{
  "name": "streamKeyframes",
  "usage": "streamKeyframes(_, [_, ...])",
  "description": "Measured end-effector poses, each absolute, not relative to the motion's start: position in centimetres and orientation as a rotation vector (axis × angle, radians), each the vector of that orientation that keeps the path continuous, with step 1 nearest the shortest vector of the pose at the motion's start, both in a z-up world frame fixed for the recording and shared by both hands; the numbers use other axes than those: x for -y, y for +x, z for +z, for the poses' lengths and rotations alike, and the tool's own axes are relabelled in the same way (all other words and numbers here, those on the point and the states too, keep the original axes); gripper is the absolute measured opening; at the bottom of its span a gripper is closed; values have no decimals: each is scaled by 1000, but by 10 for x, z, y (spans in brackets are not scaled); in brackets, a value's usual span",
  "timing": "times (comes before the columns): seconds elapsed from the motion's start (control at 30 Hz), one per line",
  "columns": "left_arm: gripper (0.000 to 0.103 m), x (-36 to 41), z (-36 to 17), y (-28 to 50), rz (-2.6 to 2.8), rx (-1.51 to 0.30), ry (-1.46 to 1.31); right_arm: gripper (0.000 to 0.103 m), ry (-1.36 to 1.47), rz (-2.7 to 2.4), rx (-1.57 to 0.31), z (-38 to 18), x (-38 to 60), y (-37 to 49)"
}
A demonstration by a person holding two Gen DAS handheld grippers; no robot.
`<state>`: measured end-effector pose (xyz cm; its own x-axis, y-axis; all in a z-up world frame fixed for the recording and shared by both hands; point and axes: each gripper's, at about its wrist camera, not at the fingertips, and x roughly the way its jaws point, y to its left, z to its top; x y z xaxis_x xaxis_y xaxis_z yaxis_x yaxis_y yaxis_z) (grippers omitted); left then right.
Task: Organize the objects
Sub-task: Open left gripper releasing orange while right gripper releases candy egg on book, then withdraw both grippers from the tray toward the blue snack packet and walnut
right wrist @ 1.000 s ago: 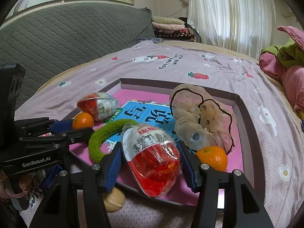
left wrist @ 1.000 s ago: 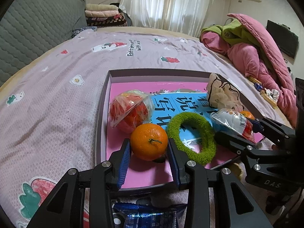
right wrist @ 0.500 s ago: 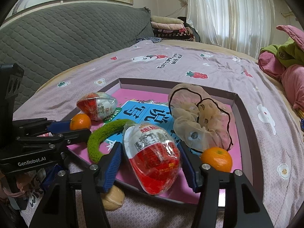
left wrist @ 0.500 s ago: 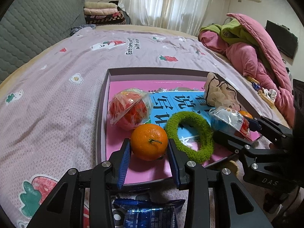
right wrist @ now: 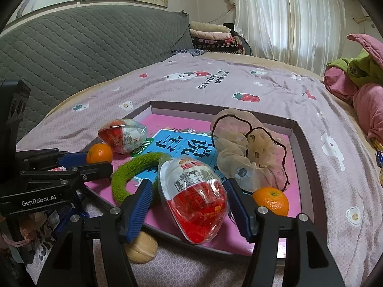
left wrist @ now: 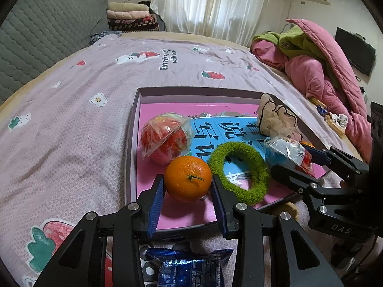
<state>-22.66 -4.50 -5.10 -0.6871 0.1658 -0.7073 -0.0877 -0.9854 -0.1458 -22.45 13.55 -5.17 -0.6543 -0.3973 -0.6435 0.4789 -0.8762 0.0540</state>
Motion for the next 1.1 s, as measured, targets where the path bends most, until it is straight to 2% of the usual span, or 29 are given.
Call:
streamKeyframes(0.13, [43,46,-47,-224,2769,152,-1154,67,919,-2485,-163,-50,-136,-223])
streamKeyframes(0.5, [45,47,-39,-217,2780,149,-1132,67,912,-2488,-168,-47,-135,-221])
streamKeyframes(0.73, [58,49,-29,-205,2800,186,-1112,67,881,-2499,-158,-38,-139,-218])
streamKeyframes(1.1, [61,47,-8,-186,2844,219,-1078,72,810,-2516,-117,-14,-149,-212])
